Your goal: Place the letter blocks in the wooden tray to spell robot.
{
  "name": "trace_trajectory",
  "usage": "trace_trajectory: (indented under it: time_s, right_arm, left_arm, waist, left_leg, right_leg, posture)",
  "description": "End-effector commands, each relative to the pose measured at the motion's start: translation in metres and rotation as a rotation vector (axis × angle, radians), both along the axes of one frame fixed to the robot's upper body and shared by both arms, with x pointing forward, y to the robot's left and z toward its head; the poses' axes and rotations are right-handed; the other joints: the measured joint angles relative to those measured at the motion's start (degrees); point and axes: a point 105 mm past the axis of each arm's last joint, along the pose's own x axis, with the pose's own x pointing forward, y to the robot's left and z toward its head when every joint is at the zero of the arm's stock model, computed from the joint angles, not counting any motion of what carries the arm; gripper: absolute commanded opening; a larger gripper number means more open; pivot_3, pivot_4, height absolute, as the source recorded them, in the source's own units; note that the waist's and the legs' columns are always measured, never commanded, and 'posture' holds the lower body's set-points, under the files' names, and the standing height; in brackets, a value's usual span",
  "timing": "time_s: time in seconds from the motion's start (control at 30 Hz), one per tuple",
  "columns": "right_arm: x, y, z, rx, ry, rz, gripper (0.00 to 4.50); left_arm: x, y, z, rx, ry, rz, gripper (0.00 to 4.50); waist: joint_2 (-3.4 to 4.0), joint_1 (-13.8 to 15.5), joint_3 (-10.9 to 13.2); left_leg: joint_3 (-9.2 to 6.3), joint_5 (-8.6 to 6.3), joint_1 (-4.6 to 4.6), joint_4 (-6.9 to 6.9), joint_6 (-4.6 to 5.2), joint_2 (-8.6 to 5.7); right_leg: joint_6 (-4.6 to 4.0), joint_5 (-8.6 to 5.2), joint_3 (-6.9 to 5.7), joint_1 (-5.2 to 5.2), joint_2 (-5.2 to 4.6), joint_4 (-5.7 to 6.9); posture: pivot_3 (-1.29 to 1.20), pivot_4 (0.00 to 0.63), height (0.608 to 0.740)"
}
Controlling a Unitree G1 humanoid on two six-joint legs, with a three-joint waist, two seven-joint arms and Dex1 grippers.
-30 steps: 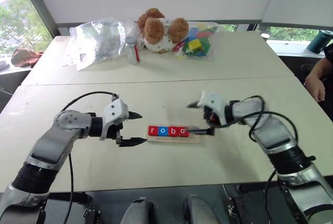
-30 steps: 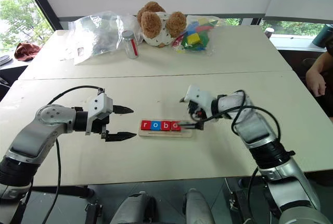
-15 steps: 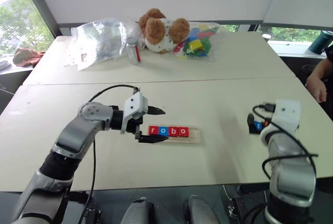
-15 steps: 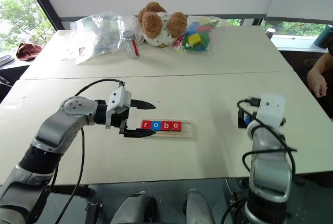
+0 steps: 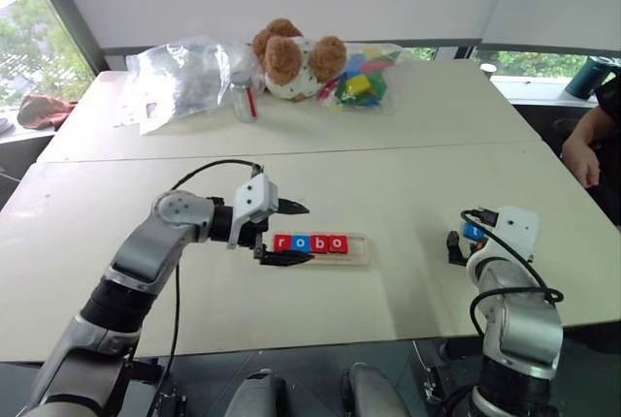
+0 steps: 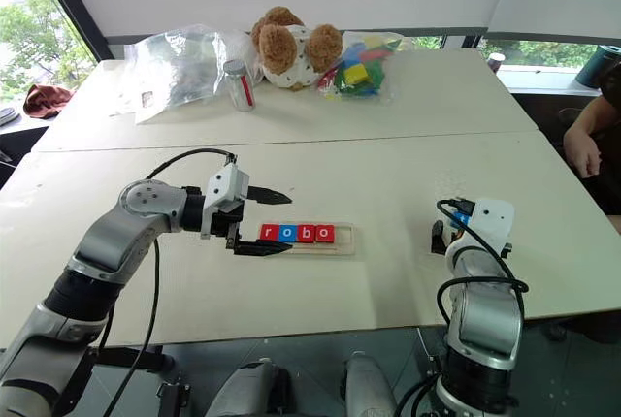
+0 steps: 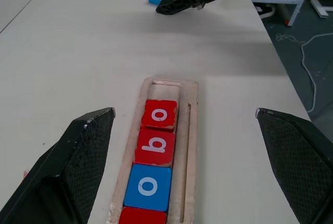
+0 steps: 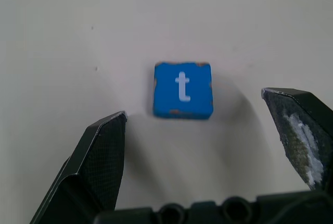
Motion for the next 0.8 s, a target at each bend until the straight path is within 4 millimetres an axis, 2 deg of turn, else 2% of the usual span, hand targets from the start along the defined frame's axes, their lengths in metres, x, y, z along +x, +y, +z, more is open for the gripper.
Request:
trace_trajectory:
  time_s: [0.03,0.07,0.23,0.37,0.47,0.6,0.8]
  right_arm:
    - [0.003,-0.007,-0.009,0.014,0.019,-0.031,3.96]
    - [0.003,-0.007,-0.01,0.015,0.018,-0.034,3.67]
    - [0.0,-0.005,-0.012,0.011,0.026,-0.035,1.15]
    - [0.005,0.003,-0.003,-0.024,0.005,0.021,1.14]
    - [0.008,0.035,0.011,-0.036,-0.024,0.191,1.14]
    - [-0.007,0.068,0.006,-0.018,0.016,0.341,1.14]
    - [-0.01,0.077,-0.001,0.022,0.047,0.339,1.14]
  left_arm:
    - [0.0,0.004,0.008,-0.002,-0.037,0.02,4.5]
    - [0.0,0.005,0.008,-0.001,-0.038,0.026,4.5]
    - [0.004,0.015,0.009,0.001,-0.039,0.069,4.5]
    - [0.012,0.026,0.009,0.009,-0.041,0.124,4.5]
    - [0.014,0.032,0.009,0.023,-0.041,0.137,4.5]
    - [0.014,0.04,0.005,0.063,-0.039,0.135,4.5]
    - [0.016,0.043,-0.001,0.096,-0.046,0.143,4.5]
  waist:
    - [-0.01,0.0,0.0]
    - [-0.01,0.0,0.0]
    - [-0.03,0.5,0.0]
    - [-0.03,0.3,0.0]
    - [-0.02,0.2,0.0]
    - [-0.02,0.1,0.0]
    - [-0.03,0.1,0.0]
  left_leg:
    - [0.0,0.0,0.0,0.0,0.0,0.01]
    - [-0.01,0.0,0.0,0.0,0.0,0.01]
    - [-0.04,0.0,-0.02,-0.01,0.0,0.01]
    - [-0.06,0.0,-0.03,-0.01,0.0,0.0]
    - [-0.07,0.0,-0.03,-0.04,0.0,0.02]
    - [-0.07,-0.01,-0.04,-0.1,0.01,0.06]
    - [-0.05,-0.01,-0.04,-0.03,0.01,0.05]
  right_leg:
    - [0.0,0.0,0.0,0.0,0.0,0.0]
    - [0.0,0.0,0.01,0.0,-0.01,0.0]
    - [0.0,0.0,0.01,0.01,-0.04,-0.02]
    - [0.0,0.0,-0.01,0.03,-0.04,-0.04]
    - [0.0,0.0,-0.01,0.0,-0.03,-0.05]
    - [0.0,-0.01,-0.01,-0.05,-0.02,-0.06]
    - [0.0,-0.01,-0.06,-0.01,0.03,-0.06]
  posture:
    - [0.0,0.15,0.74]
    - [0.0,0.15,0.74]
    - [0.0,0.15,0.74]
    - [0.0,0.15,0.74]
    - [0.0,0.15,0.74]
    - [0.0,0.15,0.74]
    - [0.0,0.15,0.74]
